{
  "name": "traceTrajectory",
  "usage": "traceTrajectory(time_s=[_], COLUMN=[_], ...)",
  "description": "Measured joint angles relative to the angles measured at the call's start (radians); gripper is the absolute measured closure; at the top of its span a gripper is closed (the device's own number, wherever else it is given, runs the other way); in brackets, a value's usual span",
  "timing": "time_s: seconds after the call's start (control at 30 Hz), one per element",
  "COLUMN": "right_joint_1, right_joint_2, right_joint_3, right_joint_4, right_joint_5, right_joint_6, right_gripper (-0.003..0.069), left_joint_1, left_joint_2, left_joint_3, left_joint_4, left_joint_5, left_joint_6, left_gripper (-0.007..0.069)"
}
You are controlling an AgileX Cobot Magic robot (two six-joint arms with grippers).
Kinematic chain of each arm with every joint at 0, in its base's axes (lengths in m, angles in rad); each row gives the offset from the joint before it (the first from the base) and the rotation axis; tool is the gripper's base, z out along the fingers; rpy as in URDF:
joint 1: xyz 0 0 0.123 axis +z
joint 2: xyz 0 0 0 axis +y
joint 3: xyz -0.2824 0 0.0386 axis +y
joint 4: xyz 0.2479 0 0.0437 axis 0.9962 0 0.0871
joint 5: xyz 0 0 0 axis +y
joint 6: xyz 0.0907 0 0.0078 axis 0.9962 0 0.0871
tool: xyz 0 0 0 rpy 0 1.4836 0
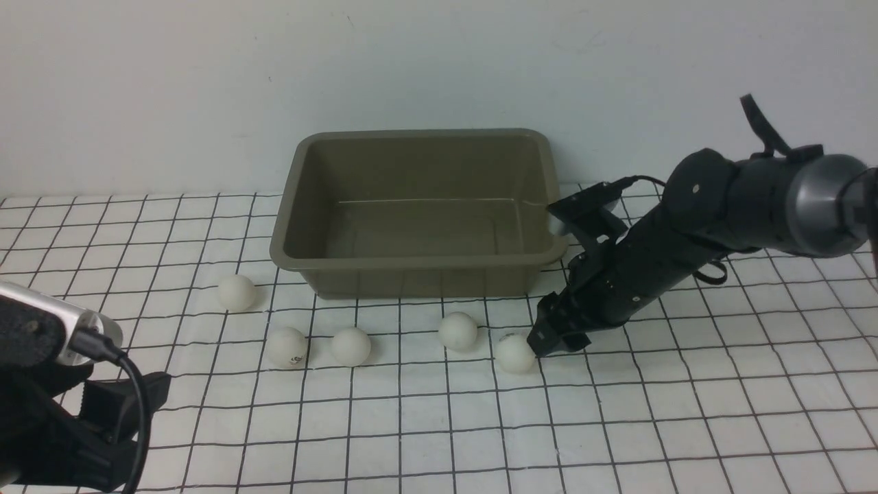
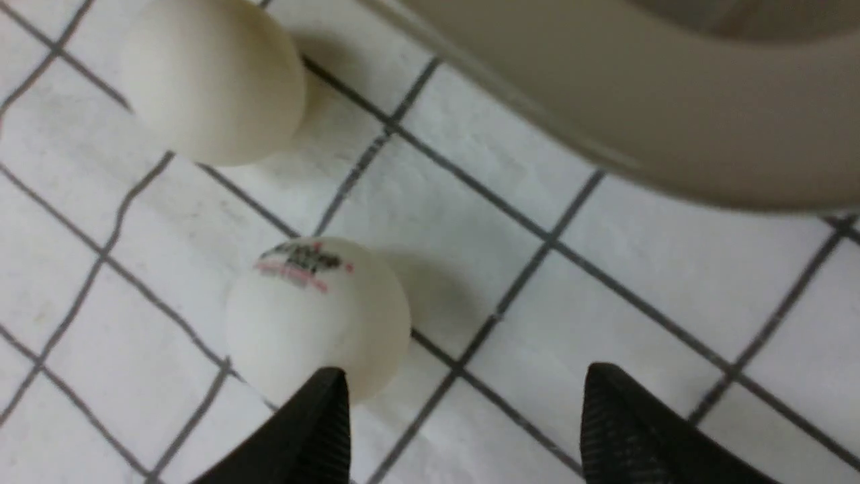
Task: Put the table tennis balls into the box on the white checkered tablecloth.
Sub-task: 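Reach for and grasp a ping pong ball on the table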
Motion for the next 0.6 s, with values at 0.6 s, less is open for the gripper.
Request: traceTrajectory(time_s=[0.6], right_joint_1=[0.05], right_joint_2=[-0.139], right_joint_3=[0.0], right_joint_4=[0.108], right_joint_5=[0.018], right_joint_6=[-0.044], right_gripper=[0.0239], left_joint_1=[0.0], left_joint_2=[0.0], left_joint_3=[0.0], left_joint_4=[0.0], left_joint_5=[0.0], left_joint_6=[0.0], left_gripper=[0.0146])
